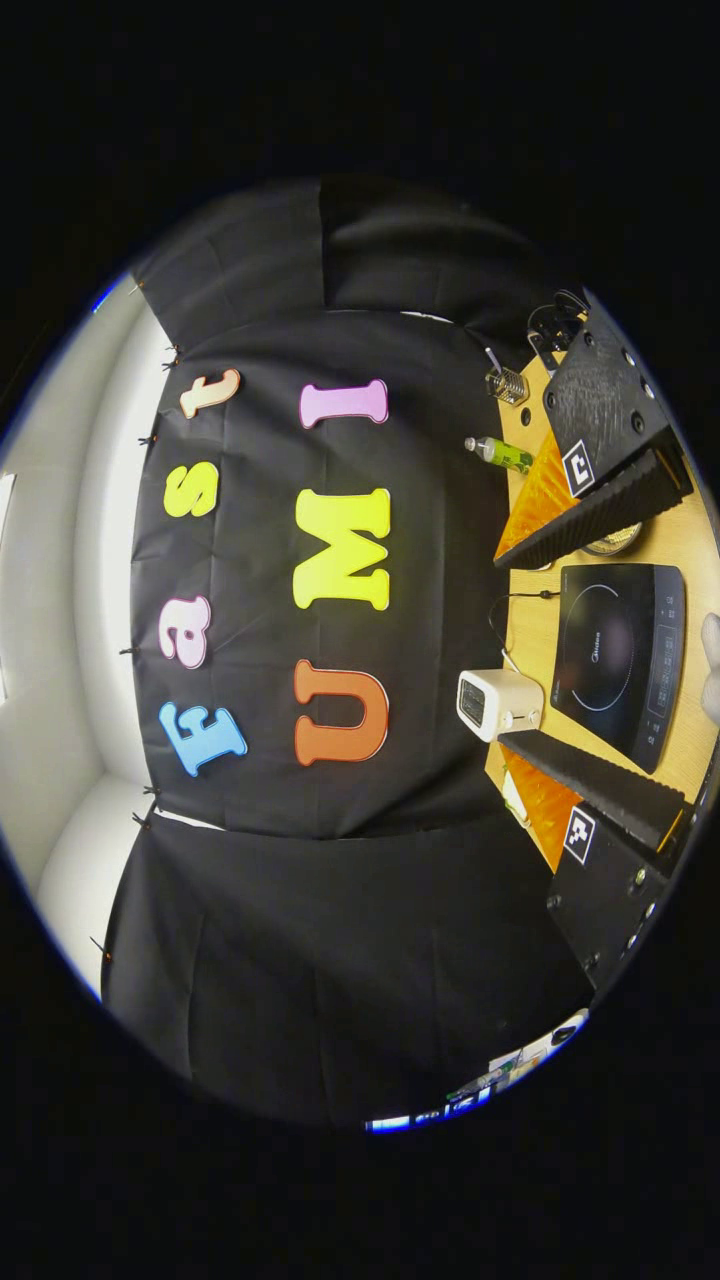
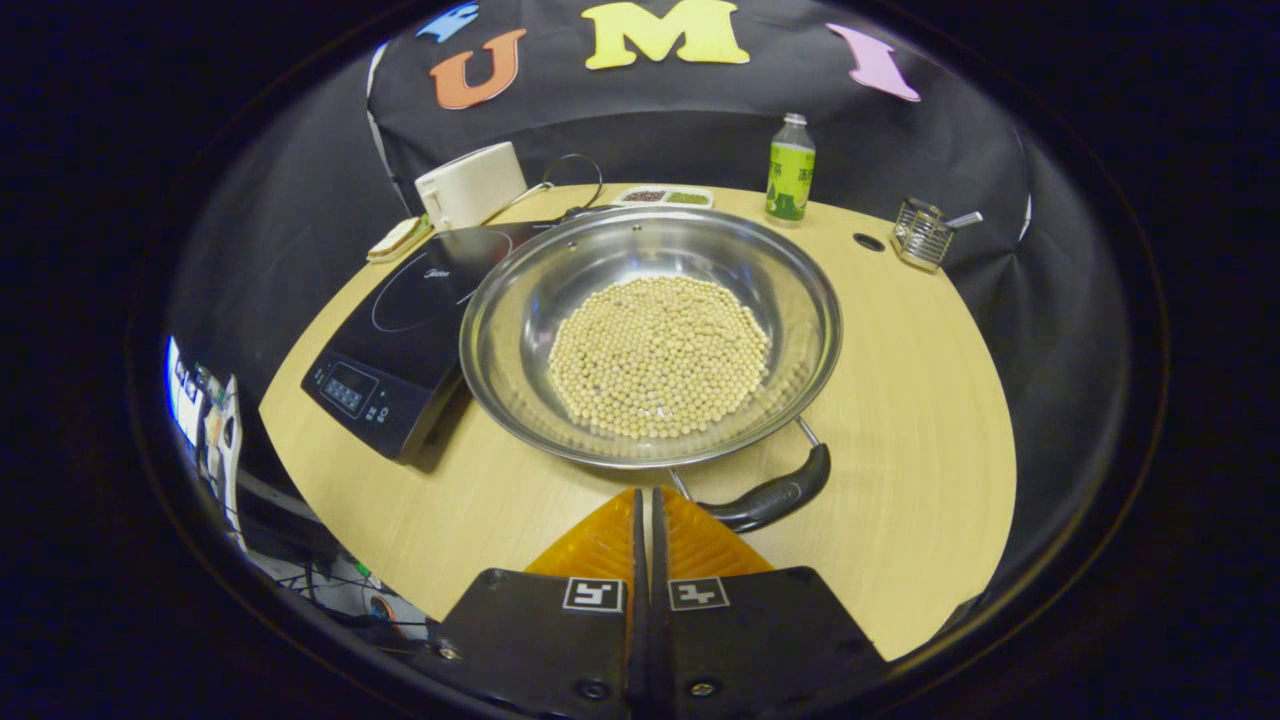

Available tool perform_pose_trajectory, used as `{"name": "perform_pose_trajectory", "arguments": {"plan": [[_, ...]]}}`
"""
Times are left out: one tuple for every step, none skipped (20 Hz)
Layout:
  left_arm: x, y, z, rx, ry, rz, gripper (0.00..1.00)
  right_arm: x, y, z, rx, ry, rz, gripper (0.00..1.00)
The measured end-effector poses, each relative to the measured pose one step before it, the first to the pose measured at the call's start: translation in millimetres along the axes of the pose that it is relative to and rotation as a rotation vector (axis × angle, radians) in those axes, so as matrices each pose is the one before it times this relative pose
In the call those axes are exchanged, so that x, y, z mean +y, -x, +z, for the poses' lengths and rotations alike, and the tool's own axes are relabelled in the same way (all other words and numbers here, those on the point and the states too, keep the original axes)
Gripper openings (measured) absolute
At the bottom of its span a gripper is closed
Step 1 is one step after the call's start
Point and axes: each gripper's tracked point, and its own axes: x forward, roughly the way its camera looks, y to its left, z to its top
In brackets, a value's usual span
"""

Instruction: First push the handle of the pot to place it horizontally, then grasp the pot with both hands and set it on the induction cooktop.

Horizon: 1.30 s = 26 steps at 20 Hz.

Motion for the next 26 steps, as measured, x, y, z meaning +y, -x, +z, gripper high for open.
{"name": "perform_pose_trajectory", "arguments": {"plan": [[-0.84, -1.23, -0.78, 0.00214, 0.00143, -0.00324, 0.96, -2.77, -0.13, 0.99, 0.0009, -0.00598, -0.00296, 0.04], [-0.86, -1.24, 0.59, 0.00078, -0.00006, -0.00171, 0.96, -1.09, -0.04, -0.31, 0.00054, -0.00252, -0.00145, 0.04], [-1.07, -0.45, 0.56, -0.00027, 0.00087, -0.0005, 0.96, -1.79, -0.73, 0.81, 0.00126, 0.00095, -0.00181, 0.0], [-1.21, -1.57, 0.11, 0.00011, 0.0036, -0.00051, 0.96, -2.09, 0.41, -0.21, 0.00037, 0.00065, -0.00283, 0.0], [-0.17, -0.55, 1.33, -0.0028, 0.00531, 0.00034, 0.96, -2.32, 0.26, 0.31, 0.00013, -0.00169, -0.0015, 0.0], [-1.06, -1.26, 1.19, -0.00511, 0.00462, 0.00011, 0.96, -1.61, -0.35, -0.27, 0.00072, -0.0013, -0.00016, 0.04], [-2.59, -1.16, -0.28, -0.00135, 0.00206, -0.0017, 0.96, -2.79, -0.28, 1.32, 0.00079, -0.00062, -0.00111, 0.04], [-1.19, -0.61, -0.06, -0.00012, 0.00051, -0.00034, 0.96, -3.26, 0.05, -0.05, 0.0005, 0.00049, -0.00359, 0.04], [-1.85, -1.49, -1.57, 0.00015, -0.00157, -0.00091, 0.96, -3.52, 0.93, 0.98, -0.00107, 0.00098, -0.00387, 0.04], [-0.27, -0.28, 0.49, 0.00156, -0.00209, 0.00171, 0.96, -3.19, 0.0, 0.67, -0.00127, 0.00124, -0.00374, 0.0], [-0.01, -0.05, -1.04, 0.00149, 0.0008, 0.00151, 0.96, -2.89, 0.7, 0.7, -0.00089, 0.00023, -0.00223, 0.0], [-0.58, 0.43, -0.27, 0.00183, 0.00293, 0.00108, 0.96, -2.78, -0.24, 0.79, -0.00093, -0.00127, -0.00152, 0.04], [-0.1, -1.66, -1.61, 0.00308, 0.0029, 0.00176, 0.96, -2.53, -0.43, 0.96, -0.0002, 0.00262, 0.00041, 0.0], [-0.18, -0.54, 0.19, 0.00098, 0.00221, 0.00365, 0.96, -3.23, -1.1, -0.19, 0.00249, 0.00598, -0.00175, 0.0], [-0.84, -1.2, -0.28, 0.00058, 0.00147, 0.00349, 0.96, -3.42, -0.4, 0.35, 0.00145, 0.00319, -0.00354, 0.0], [-0.3, -0.19, 0.22, -0.00008, 0.0011, 0.00363, 0.96, -3.36, -0.55, 0.77, 0.00079, 0.002, -0.00302, 0.04], [-0.12, 0.19, -0.41, 0.00055, -0.00058, 0.00354, 0.96, -3.08, -0.12, 1.01, -0.00022, 0.00016, -0.00256, 0.04], [-0.06, 1.86, 0.33, -0.00086, -0.00203, 0.00449, 0.96, -3.0, 0.46, 0.4, -0.00057, -0.00098, -0.00142, 0.04], [0.15, 0.94, 0.46, -0.00078, -0.00228, 0.00341, 0.96, -3.0, -0.19, 0.9, 0.00062, -0.00121, 0.00023, 0.04], [-0.67, -0.56, -0.5, 0.00303, -0.00175, 0.00266, 0.96, -3.09, -0.39, 0.37, 0.00002, 0.00009, -0.00007, 0.0], [-1.07, -0.52, -1.42, 0.00159, -0.00071, 0.00301, 0.96, -3.4, -0.11, 0.98, 0.00135, 0.00201, -0.00228, 0.0], [-2.45, -1.67, -1.71, 0.00334, 0.00039, 0.00185, 0.96, -3.8, -0.77, 1.35, 0.00117, 0.0026, -0.00209, 0.0], [-1.09, 1.11, -0.7, 0.00231, 0.00077, 0.00363, 0.96, -3.67, -0.65, 1.65, 0.00066, 0.00171, -0.00243, 0.04], [-2.93, -0.41, -1.01, 0.00102, 0.0009, 0.00284, 0.96, -4.09, -0.56, 1.02, 0.00146, 0.00129, -0.00179, 0.04], [-1.62, 0.36, -0.59, 0.00168, -0.00012, 0.00451, 0.96, -3.75, -0.9, 1.61, 0.00118, 0.00259, -0.00007, 0.0], [-1.83, -0.39, -0.73, 0.00166, -0.00175, 0.00467, 0.96, -3.65, -0.64, 1.13, 0.00287, 0.0064, 0.00025, 0.04]]}}
